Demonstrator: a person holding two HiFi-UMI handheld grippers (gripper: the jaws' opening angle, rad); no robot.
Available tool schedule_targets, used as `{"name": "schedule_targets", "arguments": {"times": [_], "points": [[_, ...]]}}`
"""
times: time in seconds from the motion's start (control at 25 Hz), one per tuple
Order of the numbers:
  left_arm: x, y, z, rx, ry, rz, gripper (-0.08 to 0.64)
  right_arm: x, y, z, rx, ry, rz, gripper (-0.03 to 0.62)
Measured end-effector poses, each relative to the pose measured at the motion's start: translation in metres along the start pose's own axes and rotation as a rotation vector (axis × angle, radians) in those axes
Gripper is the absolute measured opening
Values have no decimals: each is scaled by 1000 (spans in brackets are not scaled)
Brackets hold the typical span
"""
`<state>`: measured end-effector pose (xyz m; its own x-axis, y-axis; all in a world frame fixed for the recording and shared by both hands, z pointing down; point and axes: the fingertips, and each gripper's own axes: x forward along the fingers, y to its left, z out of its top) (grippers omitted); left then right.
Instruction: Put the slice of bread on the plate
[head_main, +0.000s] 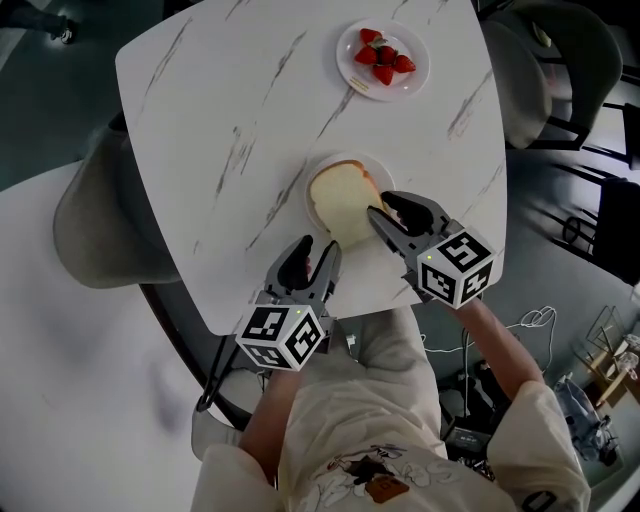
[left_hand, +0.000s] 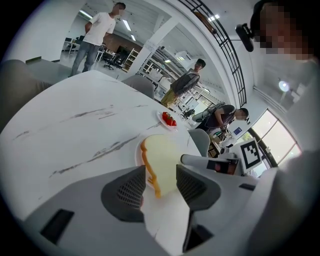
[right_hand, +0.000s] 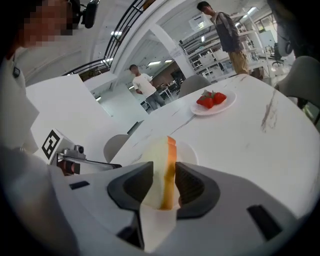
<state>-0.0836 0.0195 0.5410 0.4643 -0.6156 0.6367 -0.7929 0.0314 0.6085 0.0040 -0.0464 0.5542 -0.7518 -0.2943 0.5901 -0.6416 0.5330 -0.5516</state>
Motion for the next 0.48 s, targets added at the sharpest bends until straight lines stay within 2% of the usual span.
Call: {"name": "schedule_targets", "arguments": {"times": [0.2,0.48], "points": [[-2,3,2,-6,-1,-1,195,-2,-6,4,-25,-11,-43,121],[0,-1,7,-1,-2,-15,195,-11,-3,11,-27,-34,-58,121]]}}
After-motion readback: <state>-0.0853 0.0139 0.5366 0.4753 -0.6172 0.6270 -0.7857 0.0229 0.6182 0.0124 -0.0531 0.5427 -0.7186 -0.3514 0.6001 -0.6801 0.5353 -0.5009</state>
